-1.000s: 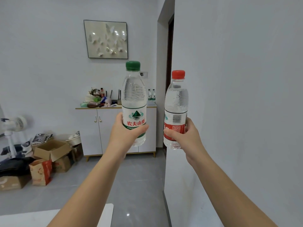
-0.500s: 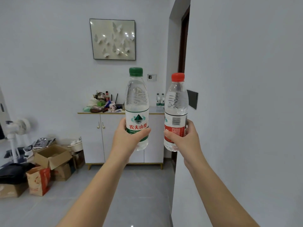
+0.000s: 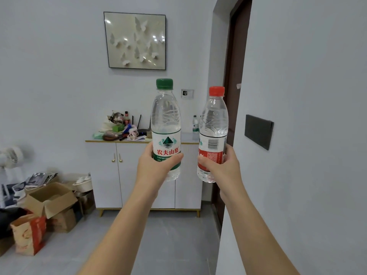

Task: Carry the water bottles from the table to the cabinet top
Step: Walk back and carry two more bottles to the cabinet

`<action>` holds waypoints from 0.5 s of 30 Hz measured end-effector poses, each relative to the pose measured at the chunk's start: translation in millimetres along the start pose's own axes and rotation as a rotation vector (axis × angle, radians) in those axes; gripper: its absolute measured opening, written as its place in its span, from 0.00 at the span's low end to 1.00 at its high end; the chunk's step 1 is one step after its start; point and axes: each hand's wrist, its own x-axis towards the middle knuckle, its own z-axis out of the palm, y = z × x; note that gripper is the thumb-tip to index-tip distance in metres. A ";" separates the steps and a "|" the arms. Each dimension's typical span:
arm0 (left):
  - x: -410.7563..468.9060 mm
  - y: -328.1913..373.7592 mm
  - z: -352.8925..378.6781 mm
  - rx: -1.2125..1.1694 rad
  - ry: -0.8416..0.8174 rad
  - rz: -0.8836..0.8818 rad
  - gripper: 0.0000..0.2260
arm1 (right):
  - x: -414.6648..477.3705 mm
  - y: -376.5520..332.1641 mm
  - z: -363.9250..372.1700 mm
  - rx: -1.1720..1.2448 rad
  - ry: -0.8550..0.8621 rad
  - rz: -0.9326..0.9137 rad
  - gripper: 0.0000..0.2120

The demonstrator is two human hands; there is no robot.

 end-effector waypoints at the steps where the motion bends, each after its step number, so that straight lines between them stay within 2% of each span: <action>1: 15.1 -7.3 -1.4 -0.007 -0.002 0.003 0.19 | 12.4 6.8 6.6 -0.001 0.002 -0.002 0.27; 5: 84.2 -37.4 -9.5 -0.044 -0.021 0.026 0.20 | 66.9 33.6 35.1 -0.012 0.026 -0.023 0.23; 11: 195.3 -69.6 -19.3 -0.058 -0.085 0.041 0.18 | 157.0 61.2 79.7 -0.034 0.077 -0.046 0.30; 15: 255.8 -98.4 -20.3 -0.064 -0.098 0.030 0.21 | 207.2 84.4 102.5 -0.058 0.091 -0.048 0.28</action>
